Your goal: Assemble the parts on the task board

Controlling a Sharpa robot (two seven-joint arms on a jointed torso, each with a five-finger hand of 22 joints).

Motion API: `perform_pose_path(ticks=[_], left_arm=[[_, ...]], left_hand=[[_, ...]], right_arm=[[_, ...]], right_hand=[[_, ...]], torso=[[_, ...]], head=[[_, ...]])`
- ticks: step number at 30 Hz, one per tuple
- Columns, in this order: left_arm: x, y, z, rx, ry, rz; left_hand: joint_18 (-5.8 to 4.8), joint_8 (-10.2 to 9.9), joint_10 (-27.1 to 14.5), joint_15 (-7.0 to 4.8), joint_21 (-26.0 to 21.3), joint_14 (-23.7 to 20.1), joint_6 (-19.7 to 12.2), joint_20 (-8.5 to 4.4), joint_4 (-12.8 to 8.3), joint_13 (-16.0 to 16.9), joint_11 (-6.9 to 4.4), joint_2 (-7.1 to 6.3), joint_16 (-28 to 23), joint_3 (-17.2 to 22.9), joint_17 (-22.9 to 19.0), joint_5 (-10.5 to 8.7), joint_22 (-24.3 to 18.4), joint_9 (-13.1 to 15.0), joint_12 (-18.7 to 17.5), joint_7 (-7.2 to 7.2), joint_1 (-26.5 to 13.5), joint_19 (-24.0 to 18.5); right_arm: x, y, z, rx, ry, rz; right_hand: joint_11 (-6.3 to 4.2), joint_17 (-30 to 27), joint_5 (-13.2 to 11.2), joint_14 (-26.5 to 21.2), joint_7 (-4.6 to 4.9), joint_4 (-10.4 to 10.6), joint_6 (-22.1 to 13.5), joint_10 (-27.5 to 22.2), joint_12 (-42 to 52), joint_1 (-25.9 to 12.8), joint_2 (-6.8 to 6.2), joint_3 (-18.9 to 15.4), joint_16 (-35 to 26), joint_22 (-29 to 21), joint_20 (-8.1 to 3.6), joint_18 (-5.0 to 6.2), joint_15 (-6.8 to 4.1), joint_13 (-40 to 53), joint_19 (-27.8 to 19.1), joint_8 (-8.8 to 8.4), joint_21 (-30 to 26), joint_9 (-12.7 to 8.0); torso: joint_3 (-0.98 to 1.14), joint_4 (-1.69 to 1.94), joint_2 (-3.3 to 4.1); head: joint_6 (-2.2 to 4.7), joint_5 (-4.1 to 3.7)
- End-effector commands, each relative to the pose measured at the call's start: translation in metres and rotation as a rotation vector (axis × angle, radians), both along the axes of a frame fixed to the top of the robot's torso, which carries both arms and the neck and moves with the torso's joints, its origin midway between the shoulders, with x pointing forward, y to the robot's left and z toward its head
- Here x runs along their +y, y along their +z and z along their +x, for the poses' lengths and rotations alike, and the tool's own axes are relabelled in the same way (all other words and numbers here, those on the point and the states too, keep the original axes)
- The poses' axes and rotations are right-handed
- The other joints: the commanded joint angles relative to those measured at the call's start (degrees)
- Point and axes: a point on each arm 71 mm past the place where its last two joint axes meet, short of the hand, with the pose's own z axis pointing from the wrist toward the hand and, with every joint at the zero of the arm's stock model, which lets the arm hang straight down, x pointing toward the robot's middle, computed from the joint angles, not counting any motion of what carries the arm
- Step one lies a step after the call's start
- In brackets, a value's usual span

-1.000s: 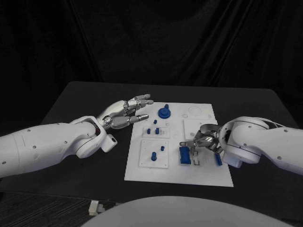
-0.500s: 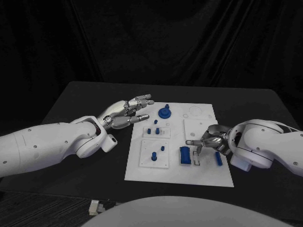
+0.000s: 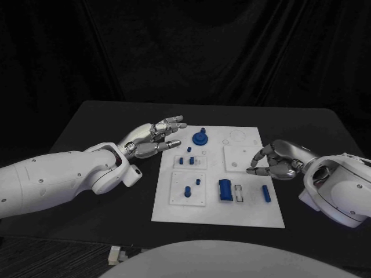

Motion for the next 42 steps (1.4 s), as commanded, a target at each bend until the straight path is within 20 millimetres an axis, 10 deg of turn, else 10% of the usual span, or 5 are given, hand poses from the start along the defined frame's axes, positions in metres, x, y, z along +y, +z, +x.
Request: perform_pose_path(ticks=[1, 5, 9, 21, 42], left_arm=[[-0.003, 0.005, -0.002, -0.047, -0.038, -0.053], [-0.003, 0.005, -0.002, -0.047, -0.037, -0.053], [-0.002, 0.005, -0.002, -0.046, -0.036, -0.052], [-0.001, 0.004, -0.002, -0.039, -0.034, -0.047], [-0.002, 0.003, -0.002, -0.031, -0.04, -0.046]], left_hand=[[1.11, -0.1, 0.11, 0.42, 0.3, -0.02, 0.1, 0.05, -0.05, 0.0, 0.31, 0.5, -0.21, 0.32, -0.06, 0.24, 0.12, 0.0, 0.23, 0.03, 0.25, 0.28], [1.11, -0.08, 0.14, 0.45, 0.39, 0.01, 0.22, 0.09, -0.06, 0.01, 0.36, 0.53, -0.19, 0.36, -0.05, 0.5, 0.25, 0.01, 0.34, 0.07, 0.38, 0.41], [1.09, -0.05, 0.3, 0.44, 0.48, 0.09, 0.36, 0.16, -0.03, 0.08, 0.5, 0.55, -0.16, 0.37, -0.01, 0.92, 0.34, 0.02, 0.9, 0.17, 0.48, 0.54], [1.06, 0.13, 0.49, 0.45, 0.57, 0.19, 1.39, 0.27, -0.05, 0.13, 0.75, 0.58, -0.12, 0.37, 0.03, 0.55, 0.38, 0.13, 1.37, 0.47, 0.59, 0.66], [0.99, 0.31, 0.59, 0.53, 0.48, 0.21, 2.23, 0.3, -0.13, 0.14, 1.06, 0.56, -0.11, 0.44, 0.03, 0.58, 0.15, 0.22, 1.54, 0.76, 0.87, 0.52]], right_arm=[[-0.005, 0.006, -0.001, -0.156, 0.034, -0.074], [-0.016, 0.001, -0.002, -0.122, -0.016, -0.138], [-0.024, -0.005, -0.003, -0.053, -0.056, -0.217], [-0.029, -0.024, 0.001, 0.124, -0.034, -0.382], [-0.024, -0.039, 0.011, 0.207, -0.006, -0.461]], right_hand=[[0.35, 4.17, -0.91, 4.11, 0.04, 1.22, 0.92, 5.87, -0.21, -0.42, 0.34, -0.81, -0.08, 14.38, 0.43, -0.77, 0.38, 14.39, 5.04, 0.62, 0.42, -0.73], [-0.06, 4.84, 1.38, 4.26, -0.5, 5.01, 3.73, 5.97, 0.19, -3.72, 1.47, -2.44, 0.25, 14.57, 0.26, -0.91, 0.07, 15.06, 5.29, 2.47, 1.0, -1.29], [-1.05, 3.74, 7.28, 4.03, -1.43, 6.84, 5.37, 5.97, 0.19, -6.58, -0.19, -4.63, -0.14, 14.05, -0.04, -0.52, -0.19, 15.06, 4.62, 4.07, -0.39, -1.1], [-3.3, 2.32, 0.27, 3.78, -4.11, 6.67, 10.79, 5.97, 0.19, -10.11, 1.26, -6.13, -0.74, 13.43, -1.8, -0.06, -2.15, 15.06, 3.83, 10.52, -2.06, 4.96], [-2.58, 0.44, 1.8, 3.47, -3.13, 4.64, 8.72, 5.85, -0.26, -5.95, 1.63, -5.65, -1.61, 13.15, -1.55, 0.12, -1.67, 14.34, 3.49, 5.8, -2.92, 3.5]], torso=[[-0.01, 0.0, 0.24], [-0.01, -0.13, 0.37], [0.0, -0.18, 0.24], [-0.03, -0.01, 0.16], [-0.03, 0.0, 0.14]], head=[[0.0, -0.27], [0.0, -0.31], [0.0, -0.16], [0.0, -0.46], [0.0, -0.61]])
